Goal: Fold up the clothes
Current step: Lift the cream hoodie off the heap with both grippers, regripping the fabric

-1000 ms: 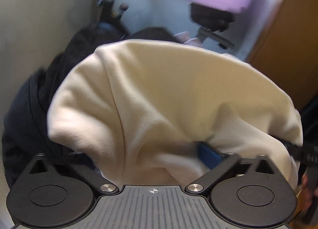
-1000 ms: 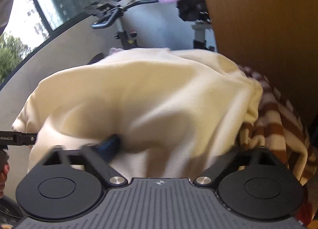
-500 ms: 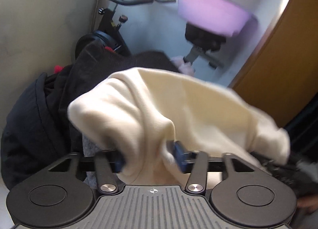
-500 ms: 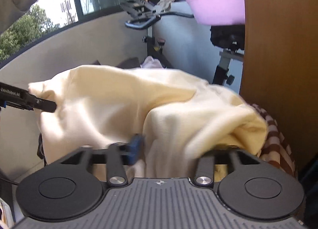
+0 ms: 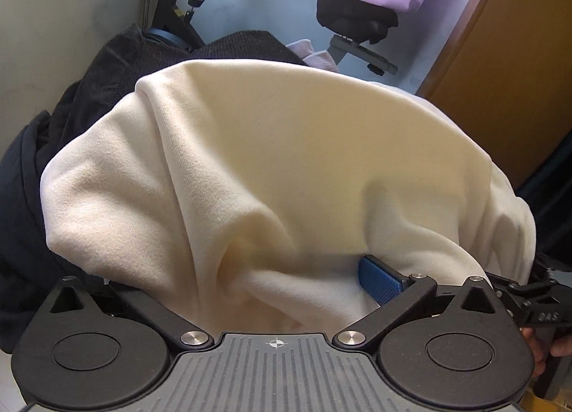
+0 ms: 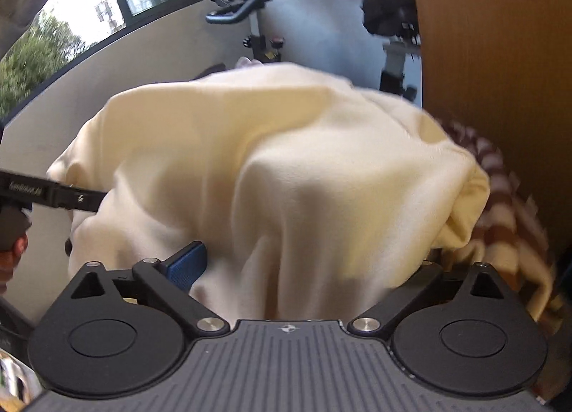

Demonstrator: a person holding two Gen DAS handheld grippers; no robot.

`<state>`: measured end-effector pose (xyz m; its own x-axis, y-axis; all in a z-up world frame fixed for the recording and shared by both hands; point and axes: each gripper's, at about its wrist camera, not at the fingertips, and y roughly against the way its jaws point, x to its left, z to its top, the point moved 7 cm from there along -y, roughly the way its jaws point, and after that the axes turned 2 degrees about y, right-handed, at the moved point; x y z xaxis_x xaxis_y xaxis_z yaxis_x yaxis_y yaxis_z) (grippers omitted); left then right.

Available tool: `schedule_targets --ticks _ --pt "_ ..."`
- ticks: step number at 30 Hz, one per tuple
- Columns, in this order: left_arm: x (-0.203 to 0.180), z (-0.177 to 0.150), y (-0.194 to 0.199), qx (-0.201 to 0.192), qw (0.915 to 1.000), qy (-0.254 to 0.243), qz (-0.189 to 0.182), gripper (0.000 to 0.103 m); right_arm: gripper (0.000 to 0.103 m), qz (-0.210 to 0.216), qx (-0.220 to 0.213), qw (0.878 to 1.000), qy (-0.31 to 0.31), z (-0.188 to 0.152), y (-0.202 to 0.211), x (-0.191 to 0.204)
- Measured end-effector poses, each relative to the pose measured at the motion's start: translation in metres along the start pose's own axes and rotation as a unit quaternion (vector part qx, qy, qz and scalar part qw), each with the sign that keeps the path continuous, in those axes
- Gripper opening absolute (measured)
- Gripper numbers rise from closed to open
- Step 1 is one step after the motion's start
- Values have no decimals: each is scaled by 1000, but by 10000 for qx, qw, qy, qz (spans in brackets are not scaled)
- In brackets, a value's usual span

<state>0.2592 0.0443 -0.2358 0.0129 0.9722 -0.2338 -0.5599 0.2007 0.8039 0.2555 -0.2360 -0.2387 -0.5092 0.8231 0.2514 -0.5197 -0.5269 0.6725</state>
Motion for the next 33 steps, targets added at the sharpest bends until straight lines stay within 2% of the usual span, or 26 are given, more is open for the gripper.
schedule_targets --ticks 5,11,16,21,24,25,26,29,32,33 --pt "0 -2 -3 -9 10000 39 50 102 102 -288 -62 9995 -84 4 -13 6" --pt "0 -2 -8 -4 9998 166 78 102 103 -401 44 9932 -1095 14 -24 -10" --pt "1 -4 -10 -47 9995 284 141 102 103 -516 155 9923 -1119 18 -28 -9" --pt "1 -8 -12 -54 9993 331 169 102 102 -515 72 9939 -973 15 -25 -6" --pt "2 -9 -14 -52 9992 330 222 102 91 -511 66 9972 -536 14 -23 7" --pt "2 -9 -14 -48 9992 329 243 102 83 -486 59 9981 -369 14 -22 12" --pt "2 -10 -13 -44 9991 330 263 102 70 -435 56 9988 -209 13 -20 17" --pt "0 -10 -10 -4 9990 333 305 102 55 -259 96 9996 50 11 -16 29" --pt "-5 -10 1 -21 9991 202 379 85 43 -211 99 9996 142 9 -12 35" --pt "-8 -9 7 -55 9989 73 457 72 41 -203 83 9996 182 10 -10 38"
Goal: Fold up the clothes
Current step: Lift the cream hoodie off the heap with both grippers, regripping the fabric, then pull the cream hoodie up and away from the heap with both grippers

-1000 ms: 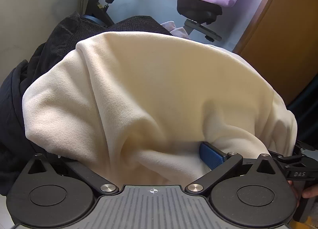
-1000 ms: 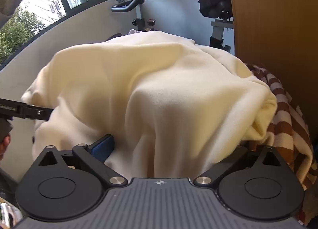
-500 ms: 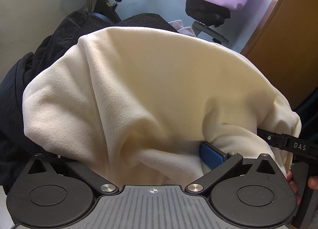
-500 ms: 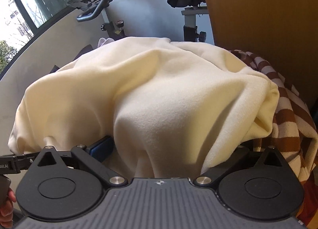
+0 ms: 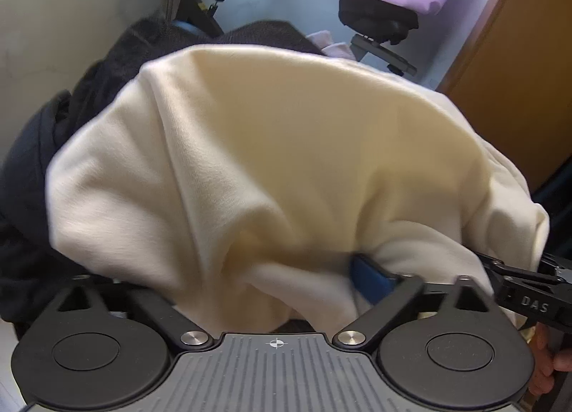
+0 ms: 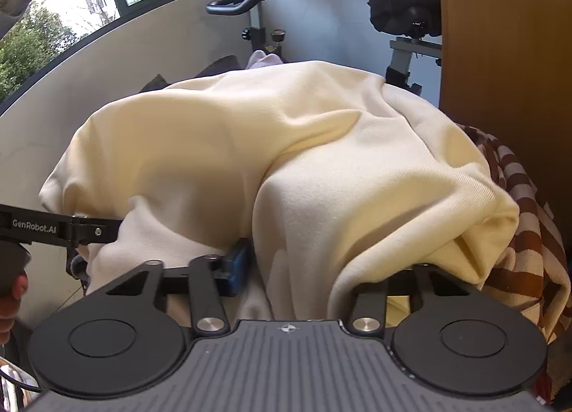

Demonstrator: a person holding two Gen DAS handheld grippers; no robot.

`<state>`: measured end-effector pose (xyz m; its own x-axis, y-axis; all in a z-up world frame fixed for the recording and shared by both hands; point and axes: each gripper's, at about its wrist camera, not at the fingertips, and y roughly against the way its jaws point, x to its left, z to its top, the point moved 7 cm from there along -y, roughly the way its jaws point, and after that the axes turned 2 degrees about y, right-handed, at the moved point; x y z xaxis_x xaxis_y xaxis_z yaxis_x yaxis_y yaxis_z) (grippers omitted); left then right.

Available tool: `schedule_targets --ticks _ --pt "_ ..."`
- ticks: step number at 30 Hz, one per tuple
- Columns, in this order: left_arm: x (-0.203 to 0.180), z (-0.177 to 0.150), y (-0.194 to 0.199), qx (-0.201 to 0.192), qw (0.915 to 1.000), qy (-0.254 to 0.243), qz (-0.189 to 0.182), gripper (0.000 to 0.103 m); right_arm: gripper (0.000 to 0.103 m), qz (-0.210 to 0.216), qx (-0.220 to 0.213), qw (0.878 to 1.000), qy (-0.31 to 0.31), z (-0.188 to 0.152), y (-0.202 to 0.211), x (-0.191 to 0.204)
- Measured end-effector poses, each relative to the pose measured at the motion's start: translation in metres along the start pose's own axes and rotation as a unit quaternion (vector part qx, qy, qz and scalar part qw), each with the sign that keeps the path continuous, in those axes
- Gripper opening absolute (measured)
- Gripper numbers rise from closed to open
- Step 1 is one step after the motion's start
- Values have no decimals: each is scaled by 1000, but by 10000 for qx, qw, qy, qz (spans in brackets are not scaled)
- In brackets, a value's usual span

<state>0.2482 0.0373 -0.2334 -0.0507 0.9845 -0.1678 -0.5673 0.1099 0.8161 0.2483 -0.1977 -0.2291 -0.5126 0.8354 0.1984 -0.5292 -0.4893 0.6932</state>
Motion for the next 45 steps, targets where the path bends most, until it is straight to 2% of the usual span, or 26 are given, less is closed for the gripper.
schedule_targets --ticks 1,2,3,4,7,8,12,14,18,20,22,26,28,30,33,37,43,44,45 --pt "-2 1 6 -41 9999 -128 76 57 34 7 -17 10000 40 0 3 3" --pt "-5 1 13 -106 9996 -237 77 49 30 14 -42 10000 82 1 6 5" --pt "-9 1 22 -181 9993 -338 42 35 28 36 -89 9999 123 3 10 8" --pt "-12 0 31 -256 9987 -439 7 31 26 89 -154 9997 148 5 15 11" --pt "-14 -2 52 -414 9970 -365 -536 31 25 181 -247 9994 181 7 25 13" --pt "-12 -5 52 -374 9973 -340 -539 31 25 183 -234 9994 173 6 25 12" --pt "3 -15 24 47 9998 24 -173 31 30 26 -26 9999 106 -4 12 1" --pt "3 -14 21 6 9997 218 -124 31 30 -32 9 9997 255 -2 8 6" --pt "-17 -3 39 -318 9991 -261 69 27 26 -78 -82 9987 502 8 15 14" --pt "-22 2 56 -487 9984 -252 -123 25 23 -38 -258 9985 478 17 27 15" --pt "-27 9 74 -675 9967 -163 -413 13 21 9 -477 9981 392 26 43 14" --pt "-49 27 113 -1104 9872 -42 -1150 0 19 111 -1075 9937 292 47 81 11" --pt "-71 34 129 -1300 9804 -219 -1466 0 18 251 -1317 9903 371 57 100 14" --pt "-97 37 144 -1491 9743 -507 -1611 0 18 408 -1492 9861 613 64 117 23" --pt "-121 34 152 -1682 9740 -763 -1313 0 18 532 -1723 9788 967 66 136 35" --pt "-118 23 152 -1639 9812 -464 -911 0 18 469 -1803 9767 1068 63 146 27" --pt "-69 8 127 -1208 9926 148 -52 0 18 324 -1479 9853 791 47 122 -12" --pt "-60 5 122 -1121 9934 252 56 2 18 310 -1390 9869 756 44 114 -17" --pt "-51 3 118 -1044 9938 348 150 11 18 296 -1300 9884 721 41 105 -22"
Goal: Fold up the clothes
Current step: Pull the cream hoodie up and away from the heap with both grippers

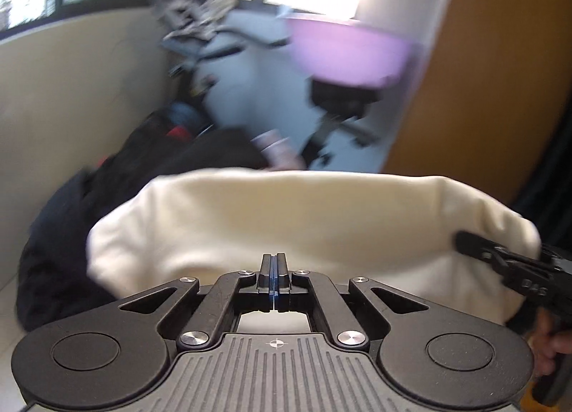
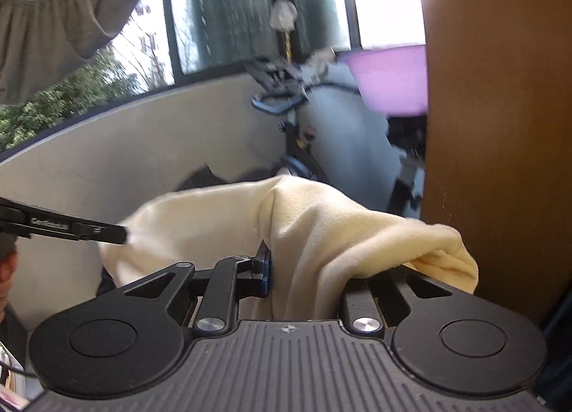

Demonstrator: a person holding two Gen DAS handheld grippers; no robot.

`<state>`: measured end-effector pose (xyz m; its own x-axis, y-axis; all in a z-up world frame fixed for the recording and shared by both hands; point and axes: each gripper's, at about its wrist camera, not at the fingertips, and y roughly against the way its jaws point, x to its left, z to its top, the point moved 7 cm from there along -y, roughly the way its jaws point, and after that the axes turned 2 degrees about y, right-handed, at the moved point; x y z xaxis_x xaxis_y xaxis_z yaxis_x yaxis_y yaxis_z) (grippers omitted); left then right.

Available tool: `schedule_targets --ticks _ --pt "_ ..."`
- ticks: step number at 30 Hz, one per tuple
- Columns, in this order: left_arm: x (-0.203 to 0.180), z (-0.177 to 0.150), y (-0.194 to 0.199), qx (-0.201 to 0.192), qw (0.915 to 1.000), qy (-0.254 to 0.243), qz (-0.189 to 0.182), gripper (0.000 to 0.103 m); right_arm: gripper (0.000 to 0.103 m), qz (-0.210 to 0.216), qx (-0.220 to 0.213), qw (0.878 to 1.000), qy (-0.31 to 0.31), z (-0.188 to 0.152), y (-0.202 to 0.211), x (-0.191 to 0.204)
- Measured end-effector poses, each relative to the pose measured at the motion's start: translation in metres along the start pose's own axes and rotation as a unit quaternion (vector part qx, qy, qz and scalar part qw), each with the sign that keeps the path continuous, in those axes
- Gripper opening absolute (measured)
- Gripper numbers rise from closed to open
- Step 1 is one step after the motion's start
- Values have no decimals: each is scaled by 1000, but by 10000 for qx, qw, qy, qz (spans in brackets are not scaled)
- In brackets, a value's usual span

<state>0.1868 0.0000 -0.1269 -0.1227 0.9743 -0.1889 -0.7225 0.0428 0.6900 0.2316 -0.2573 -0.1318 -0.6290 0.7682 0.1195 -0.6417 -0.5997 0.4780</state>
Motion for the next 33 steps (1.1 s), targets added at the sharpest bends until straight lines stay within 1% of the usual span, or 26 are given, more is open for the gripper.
schedule_targets --ticks 1,2,3,4,5,6,7,9,11,13,17,20,21,22,23,24,25,26,27,28,30,31,33 --pt "8 -2 -6 106 9998 100 125 38 18 -18 81 10000 -33 -5 -7 -4" --pt "15 -3 -11 153 9994 196 239 53 19 -45 143 9999 -71 -8 -12 -7" --pt "21 -5 -13 156 9991 223 315 72 19 -63 210 9997 -135 -11 -18 -10" --pt "26 -8 -14 156 9989 220 380 82 20 -86 272 9994 -206 -14 -23 -13" --pt "32 -11 -15 156 9987 218 444 87 20 -121 324 9990 -293 -17 -27 -17" --pt "37 -13 -16 156 9984 215 508 95 20 -157 375 9984 -381 -20 -30 -21" --pt "43 -16 -18 202 9981 226 534 96 20 -191 429 9978 -460 -24 -33 -24" --pt "52 -19 -23 314 9979 313 467 97 20 -256 546 9965 -580 -32 -36 -28" --pt "61 -19 -29 373 9974 453 406 100 20 -303 652 9953 -642 -42 -40 -31" --pt "69 -12 -34 321 9970 486 507 102 20 -381 750 9943 -661 -50 -44 -34" --pt "78 0 -48 310 9956 756 460 102 22 -501 918 9906 -882 -64 -48 -38" --pt "75 -2 -73 635 9930 967 218 102 23 -555 1000 9886 -984 -69 -52 -39" --pt "70 -3 -74 629 9939 893 136 90 24 -595 1026 9883 -962 -70 -54 -39" --pt "63 -2 -72 564 9954 768 40 53 25 -638 1064 9877 -953 -71 -56 -40" --pt "55 -2 -70 500 9967 644 -57 41 27 -670 1104 9869 -963 -72 -58 -40" --pt "46 -1 -63 413 9984 377 -45 26 27 -675 1140 9860 -1013 -73 -59 -41" --pt "36 -1 -53 346 9992 148 -137 19 28 -673 1162 9852 -1063 -74 -59 -42" --pt "27 -3 -43 292 9991 -33 -301 18 27 -672 1188 9846 -1091 -75 -59 -42" --pt "17 -4 -32 238 9984 -213 -466 17 24 -657 1226 9848 -1042 -75 -59 -41" --pt "8 -6 -22 184 9971 -393 -630 16 19 -608 1278 9856 -924 -75 -58 -36" --pt "0 -5 -5 129 9953 -454 -850 16 16 -454 1263 9895 -527 -70 -50 -22" --pt "-2 0 5 19 9948 -459 -906 16 16 -362 1174 9920 -277 -65 -44 -12" --pt "-5 16 29 -340 9938 -432 -965 16 15 -214 784 9966 113 -47 -23 4"
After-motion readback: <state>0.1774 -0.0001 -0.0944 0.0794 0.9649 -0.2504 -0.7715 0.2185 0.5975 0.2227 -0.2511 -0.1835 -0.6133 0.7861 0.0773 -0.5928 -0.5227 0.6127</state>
